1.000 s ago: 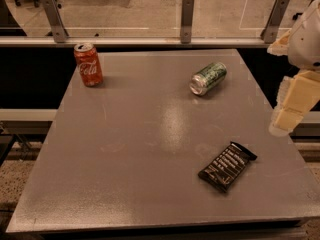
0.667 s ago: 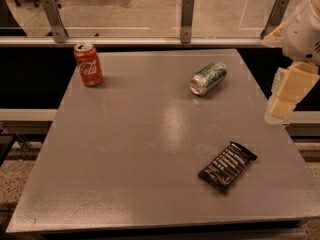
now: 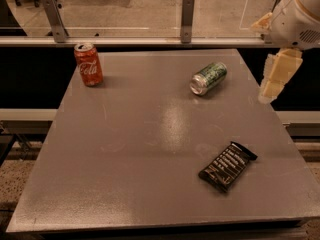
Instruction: Place green can upright
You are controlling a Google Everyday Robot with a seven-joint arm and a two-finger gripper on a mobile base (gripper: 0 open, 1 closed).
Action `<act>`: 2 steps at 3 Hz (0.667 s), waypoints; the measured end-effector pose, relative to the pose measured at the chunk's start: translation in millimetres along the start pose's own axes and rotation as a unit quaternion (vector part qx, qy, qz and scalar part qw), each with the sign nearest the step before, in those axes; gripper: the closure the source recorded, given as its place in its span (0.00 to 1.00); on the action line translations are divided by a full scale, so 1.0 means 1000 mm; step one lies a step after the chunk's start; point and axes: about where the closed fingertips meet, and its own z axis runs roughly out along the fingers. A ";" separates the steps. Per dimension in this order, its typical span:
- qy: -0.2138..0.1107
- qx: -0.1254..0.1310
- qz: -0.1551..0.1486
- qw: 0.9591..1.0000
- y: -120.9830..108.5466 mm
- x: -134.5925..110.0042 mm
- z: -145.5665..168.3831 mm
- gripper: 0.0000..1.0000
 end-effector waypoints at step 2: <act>-0.040 -0.038 -0.088 0.995 -0.050 -0.008 0.033 0.00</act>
Offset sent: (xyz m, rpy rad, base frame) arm 0.0758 0.0112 -0.0082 0.0156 0.0752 0.3124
